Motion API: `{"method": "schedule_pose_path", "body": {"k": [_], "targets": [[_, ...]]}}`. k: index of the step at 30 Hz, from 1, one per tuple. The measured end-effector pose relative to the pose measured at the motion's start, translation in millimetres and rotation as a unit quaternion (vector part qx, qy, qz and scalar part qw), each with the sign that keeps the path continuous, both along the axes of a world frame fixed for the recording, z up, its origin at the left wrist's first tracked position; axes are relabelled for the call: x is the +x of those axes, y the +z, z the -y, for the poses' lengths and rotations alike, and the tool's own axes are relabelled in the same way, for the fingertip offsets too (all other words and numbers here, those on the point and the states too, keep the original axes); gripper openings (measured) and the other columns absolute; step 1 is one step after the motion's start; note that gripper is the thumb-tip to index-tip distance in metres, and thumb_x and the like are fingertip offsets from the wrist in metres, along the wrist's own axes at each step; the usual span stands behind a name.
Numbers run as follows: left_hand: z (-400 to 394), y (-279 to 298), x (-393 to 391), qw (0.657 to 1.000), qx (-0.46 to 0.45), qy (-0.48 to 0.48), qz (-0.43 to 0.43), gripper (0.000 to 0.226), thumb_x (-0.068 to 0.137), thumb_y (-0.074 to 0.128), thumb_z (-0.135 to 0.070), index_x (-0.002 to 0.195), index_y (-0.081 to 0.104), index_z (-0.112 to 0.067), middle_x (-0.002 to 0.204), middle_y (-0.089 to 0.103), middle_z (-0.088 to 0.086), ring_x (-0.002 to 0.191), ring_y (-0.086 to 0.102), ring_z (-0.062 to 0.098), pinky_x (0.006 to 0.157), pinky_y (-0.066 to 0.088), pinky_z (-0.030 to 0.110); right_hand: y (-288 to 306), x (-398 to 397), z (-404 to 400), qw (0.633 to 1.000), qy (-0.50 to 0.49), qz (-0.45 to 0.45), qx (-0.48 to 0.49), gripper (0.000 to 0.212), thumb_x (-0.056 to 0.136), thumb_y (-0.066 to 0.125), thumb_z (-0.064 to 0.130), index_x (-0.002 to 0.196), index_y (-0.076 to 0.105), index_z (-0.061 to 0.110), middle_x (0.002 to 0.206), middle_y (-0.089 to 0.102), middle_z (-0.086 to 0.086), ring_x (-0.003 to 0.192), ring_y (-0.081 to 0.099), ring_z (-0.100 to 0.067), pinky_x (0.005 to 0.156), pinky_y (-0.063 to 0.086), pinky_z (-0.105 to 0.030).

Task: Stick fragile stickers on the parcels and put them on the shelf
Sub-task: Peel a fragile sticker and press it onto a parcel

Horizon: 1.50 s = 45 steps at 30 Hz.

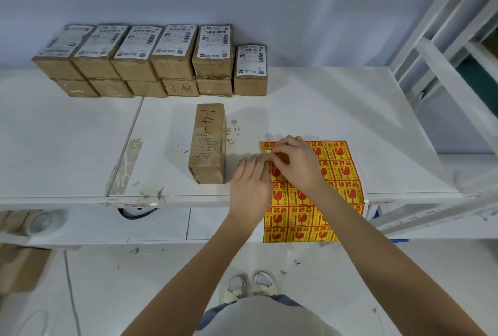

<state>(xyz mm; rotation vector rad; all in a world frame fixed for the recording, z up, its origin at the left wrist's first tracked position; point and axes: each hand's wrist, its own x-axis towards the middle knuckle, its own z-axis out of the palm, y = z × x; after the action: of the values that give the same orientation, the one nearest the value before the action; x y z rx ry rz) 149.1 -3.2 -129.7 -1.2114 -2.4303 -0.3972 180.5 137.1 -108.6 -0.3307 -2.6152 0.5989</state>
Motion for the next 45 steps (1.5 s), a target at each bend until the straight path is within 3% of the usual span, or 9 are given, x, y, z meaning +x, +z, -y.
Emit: {"method": "schedule_pose_path", "body": {"k": [5,12,15,20,26,31,37,41,45], "targets": [[7,-2,1,0.997,-0.040,-0.022,0.057,0.046,0.095,0.036,-0.027,0.127,0.057,-0.002,0.131,0.057,0.012,0.127,0.049,0.026,0.109,0.036,0.042,0,0,-1,1.000,-0.007,-0.003,-0.006,0.009,0.083,0.069,0.019,0.087,0.074,0.012,0.089,0.067,-0.001,0.081,0.059,-0.021,0.066,0.047,-0.028],[11,-1,-4,0.995,-0.058,-0.021,0.078,0.051,0.097,0.031,-0.035,0.129,0.056,-0.005,0.135,0.054,0.009,0.132,0.043,0.025,0.111,0.034,0.042,7,-1,-4,0.998,-0.008,0.017,-0.059,0.013,0.087,0.064,0.018,0.091,0.073,0.010,0.094,0.067,-0.002,0.089,0.060,-0.019,0.070,0.051,-0.032],[9,2,-3,0.995,-0.059,-0.019,0.077,0.056,0.096,0.031,-0.042,0.129,0.055,-0.005,0.135,0.054,0.009,0.134,0.041,0.026,0.113,0.030,0.044,14,-2,-12,0.994,-0.037,-0.002,-0.106,0.012,0.087,0.064,0.017,0.089,0.072,0.008,0.091,0.066,-0.003,0.082,0.061,-0.017,0.071,0.051,-0.031],[6,8,-5,0.997,-0.071,-0.011,0.040,0.058,0.093,0.031,-0.045,0.122,0.061,-0.004,0.129,0.059,0.010,0.131,0.045,0.027,0.112,0.030,0.047,26,0,-27,0.979,-0.096,0.009,-0.179,0.016,0.091,0.058,0.021,0.092,0.070,0.010,0.089,0.069,-0.001,0.076,0.062,-0.009,0.067,0.044,-0.013],[-3,7,-9,0.997,-0.072,-0.006,0.034,0.058,0.092,0.032,-0.043,0.121,0.062,-0.002,0.127,0.060,0.012,0.128,0.048,0.028,0.110,0.033,0.047,36,3,-28,0.955,-0.118,-0.050,-0.268,0.020,0.095,0.052,0.022,0.084,0.065,0.012,0.065,0.064,0.001,0.058,0.061,-0.014,0.065,0.054,-0.032],[-10,8,-13,0.995,-0.086,-0.004,0.052,0.062,0.085,0.032,-0.044,0.114,0.065,-0.001,0.121,0.063,0.014,0.123,0.052,0.029,0.108,0.037,0.045,29,5,-26,0.938,-0.119,-0.038,-0.323,0.021,0.095,0.052,0.022,0.082,0.066,0.014,0.069,0.067,0.000,0.069,0.067,-0.018,0.074,0.058,-0.041],[-19,20,-11,0.993,-0.041,0.022,0.112,0.041,0.082,0.048,-0.037,0.099,0.066,-0.004,0.100,0.059,0.010,0.098,0.055,0.026,0.083,0.048,0.036,14,4,-22,0.946,-0.113,0.000,-0.304,0.028,0.094,0.052,0.027,0.072,0.066,0.019,0.069,0.068,0.003,0.070,0.065,-0.017,0.073,0.053,-0.037],[-34,33,-19,0.954,0.056,0.054,0.290,0.038,0.095,0.043,-0.032,0.120,0.053,-0.005,0.105,0.060,0.011,0.100,0.054,0.025,0.083,0.045,0.037,13,7,-21,0.959,-0.081,0.013,-0.273,0.026,0.095,0.053,0.027,0.079,0.070,0.017,0.061,0.059,0.011,0.056,0.051,-0.004,0.057,0.037,-0.019],[-52,45,-30,0.833,0.172,0.096,0.518,0.050,0.097,0.036,-0.049,0.122,0.048,-0.007,0.093,0.067,0.006,0.085,0.064,0.021,0.075,0.049,0.036,16,10,-19,0.960,-0.041,0.034,-0.276,0.021,0.094,0.055,0.025,0.089,0.073,0.015,0.064,0.057,0.017,0.061,0.051,0.002,0.060,0.035,-0.014]]}}
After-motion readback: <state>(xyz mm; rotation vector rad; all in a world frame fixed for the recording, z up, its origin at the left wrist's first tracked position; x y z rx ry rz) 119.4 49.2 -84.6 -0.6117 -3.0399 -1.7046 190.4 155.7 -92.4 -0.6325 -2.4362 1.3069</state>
